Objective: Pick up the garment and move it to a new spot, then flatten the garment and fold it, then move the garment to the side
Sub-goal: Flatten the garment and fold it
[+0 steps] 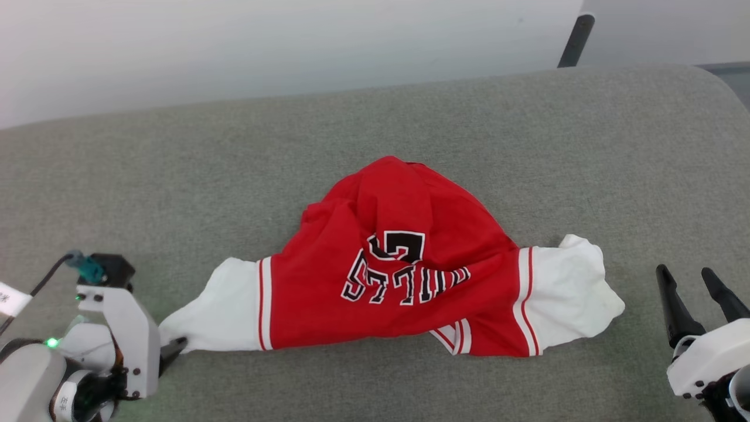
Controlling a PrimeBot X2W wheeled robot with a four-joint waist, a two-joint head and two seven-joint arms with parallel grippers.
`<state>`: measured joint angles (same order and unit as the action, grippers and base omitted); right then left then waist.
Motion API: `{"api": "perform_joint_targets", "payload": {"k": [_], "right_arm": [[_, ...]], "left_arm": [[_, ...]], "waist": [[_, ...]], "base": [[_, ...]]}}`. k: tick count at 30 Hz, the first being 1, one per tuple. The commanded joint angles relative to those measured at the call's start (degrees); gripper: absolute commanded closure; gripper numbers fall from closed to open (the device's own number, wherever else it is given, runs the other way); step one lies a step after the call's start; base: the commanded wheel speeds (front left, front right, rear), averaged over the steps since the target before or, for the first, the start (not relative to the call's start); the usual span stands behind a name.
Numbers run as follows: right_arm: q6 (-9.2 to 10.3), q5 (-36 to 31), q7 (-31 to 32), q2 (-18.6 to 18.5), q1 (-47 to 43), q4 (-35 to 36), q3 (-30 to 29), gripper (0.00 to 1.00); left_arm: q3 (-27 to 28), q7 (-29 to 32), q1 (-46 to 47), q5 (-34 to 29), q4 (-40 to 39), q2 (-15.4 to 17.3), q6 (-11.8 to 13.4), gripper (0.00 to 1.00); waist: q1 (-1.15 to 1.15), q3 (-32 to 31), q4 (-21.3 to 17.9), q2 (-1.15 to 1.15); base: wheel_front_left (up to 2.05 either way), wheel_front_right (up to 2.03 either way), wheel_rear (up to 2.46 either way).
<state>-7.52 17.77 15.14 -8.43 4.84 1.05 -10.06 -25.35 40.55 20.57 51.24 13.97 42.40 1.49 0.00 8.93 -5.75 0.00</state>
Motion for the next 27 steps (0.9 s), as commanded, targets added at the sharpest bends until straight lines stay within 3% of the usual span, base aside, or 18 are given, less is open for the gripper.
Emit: {"api": "perform_joint_targets", "payload": {"k": [1, 3, 4, 5, 7, 8, 14, 27], "right_arm": [[0.06, 0.7, 0.3, 0.2, -1.0, 0.8, -0.1, 0.00], [0.06, 0.9, 1.0, 0.4, -1.6, 1.2, -0.2, 0.00], [0.06, 1.0, 1.4, 0.4, -1.9, 1.5, -0.1, 0.00], [0.06, 1.2, 2.0, 0.5, -2.1, 1.7, -0.1, 0.00], [0.06, 1.4, 3.2, 0.3, -2.4, 2.1, 0.1, 0.00], [0.06, 1.5, 3.9, 0.1, -2.7, 2.4, 0.4, 0.00], [0.06, 2.9, 8.5, -1.4, -2.4, 2.9, 1.9, 0.00], [0.06, 5.5, 20.9, -5.0, 3.1, -2.9, 3.2, 0.00]], "left_arm": [[-0.3, -0.5, 0.0, -0.5, 1.5, 0.1, -0.4, 0.00], [-0.3, -1.1, 0.2, -0.1, 3.1, -0.6, -0.7, 0.00], [-0.1, -1.0, 0.2, 0.6, 4.0, -1.1, -0.8, 0.06], [-0.2, -0.8, 0.2, 0.8, 4.7, -1.4, -1.3, 0.38], [-0.5, -0.7, 0.5, 1.4, 5.9, -2.3, -1.6, 0.72], [-0.6, -0.5, 0.7, 1.9, 6.5, -2.9, -2.1, 1.00], [-0.9, -0.9, 3.2, 3.5, 8.1, -5.3, -4.6, 1.00], [-2.7, -2.2, 9.0, 1.9, 9.3, -7.5, -6.8, 1.00]], "waist": [[0.00, 0.7, -0.8, 0.00], [0.00, 0.9, -1.0, 0.00], [0.00, 1.0, -1.1, 0.00], [0.00, 1.1, -1.2, 0.00], [0.00, 1.3, -1.1, 0.00], [0.00, 1.4, -1.0, 0.00], [0.00, 2.3, 0.0, 0.00], [0.00, 5.8, 3.9, 0.00]], "base": [[0.00, 0.00, 0.00], [0.00, 0.00, 0.00], [0.00, 0.00, 0.00], [0.00, 0.00, 0.00], [0.00, 0.00, 0.00], [0.00, 0.00, 0.00], [0.00, 0.00, 0.00], [0.00, 0.00, 0.00]]}}
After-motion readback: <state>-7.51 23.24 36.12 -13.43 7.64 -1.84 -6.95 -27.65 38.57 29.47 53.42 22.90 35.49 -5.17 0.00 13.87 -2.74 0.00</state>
